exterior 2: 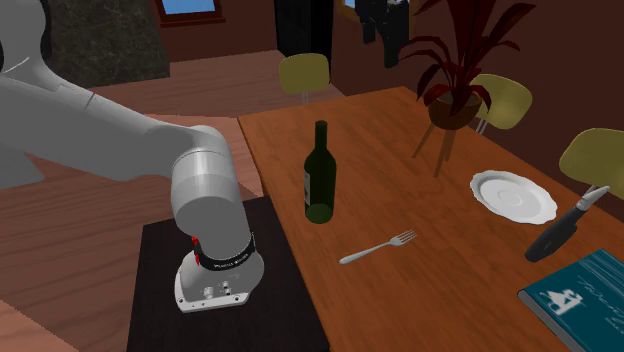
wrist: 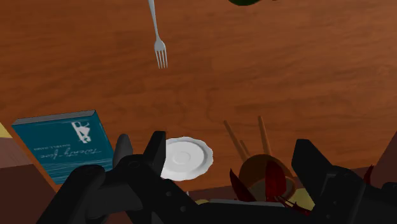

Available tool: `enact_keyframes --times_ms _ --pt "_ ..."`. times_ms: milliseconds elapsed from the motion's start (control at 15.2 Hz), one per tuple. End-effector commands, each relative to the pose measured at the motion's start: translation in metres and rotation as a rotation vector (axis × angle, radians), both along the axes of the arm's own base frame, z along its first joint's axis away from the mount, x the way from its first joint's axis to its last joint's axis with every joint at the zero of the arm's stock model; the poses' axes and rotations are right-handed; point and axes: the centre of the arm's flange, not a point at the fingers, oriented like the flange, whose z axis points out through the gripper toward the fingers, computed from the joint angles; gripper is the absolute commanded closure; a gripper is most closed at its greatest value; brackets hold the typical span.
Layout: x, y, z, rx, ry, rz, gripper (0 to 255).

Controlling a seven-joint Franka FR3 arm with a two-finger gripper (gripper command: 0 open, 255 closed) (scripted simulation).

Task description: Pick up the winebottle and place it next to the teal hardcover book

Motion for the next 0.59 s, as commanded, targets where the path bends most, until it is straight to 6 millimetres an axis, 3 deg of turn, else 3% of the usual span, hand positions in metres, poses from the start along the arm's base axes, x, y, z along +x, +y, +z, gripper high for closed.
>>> enact_keyframes --times_ms 0,528 --pt "0.000 0.000 0.000 0.000 0.000 0.000 0" --pt "-0.019 0.060 -0.082 -0.068 0.094 0.046 0"
